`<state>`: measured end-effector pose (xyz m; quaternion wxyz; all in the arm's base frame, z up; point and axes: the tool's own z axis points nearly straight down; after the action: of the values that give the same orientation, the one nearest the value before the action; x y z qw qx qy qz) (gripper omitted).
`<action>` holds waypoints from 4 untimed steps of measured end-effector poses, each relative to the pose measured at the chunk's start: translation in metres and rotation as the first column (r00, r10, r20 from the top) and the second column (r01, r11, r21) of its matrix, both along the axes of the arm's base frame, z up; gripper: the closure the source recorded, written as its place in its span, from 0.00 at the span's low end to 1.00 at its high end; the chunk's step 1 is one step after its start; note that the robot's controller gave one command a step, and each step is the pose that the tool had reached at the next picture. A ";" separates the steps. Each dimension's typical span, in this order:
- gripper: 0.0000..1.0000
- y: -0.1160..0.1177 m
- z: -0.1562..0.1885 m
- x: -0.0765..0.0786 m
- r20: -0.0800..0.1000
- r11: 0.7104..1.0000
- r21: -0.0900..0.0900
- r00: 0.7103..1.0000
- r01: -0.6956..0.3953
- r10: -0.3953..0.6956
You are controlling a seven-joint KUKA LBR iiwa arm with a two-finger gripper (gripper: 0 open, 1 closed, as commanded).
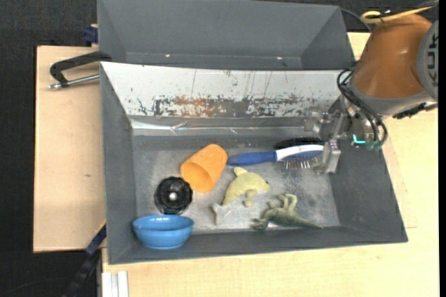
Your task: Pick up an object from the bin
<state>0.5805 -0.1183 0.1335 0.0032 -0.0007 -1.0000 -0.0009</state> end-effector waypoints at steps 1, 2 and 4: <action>0.00 0.034 -0.064 -0.005 0.004 0.979 0.001 0.979 -0.205 0.205; 0.00 0.009 -0.030 0.010 0.017 0.985 -0.005 0.985 -0.171 0.171; 0.00 0.045 -0.066 -0.009 0.003 1.000 0.001 1.000 0.008 -0.008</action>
Offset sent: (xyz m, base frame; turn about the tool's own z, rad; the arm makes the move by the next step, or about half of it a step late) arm -0.0050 0.0326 -0.0635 -0.2075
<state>0.5716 -0.0738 0.0678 0.0016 -0.0049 -1.0000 -0.0013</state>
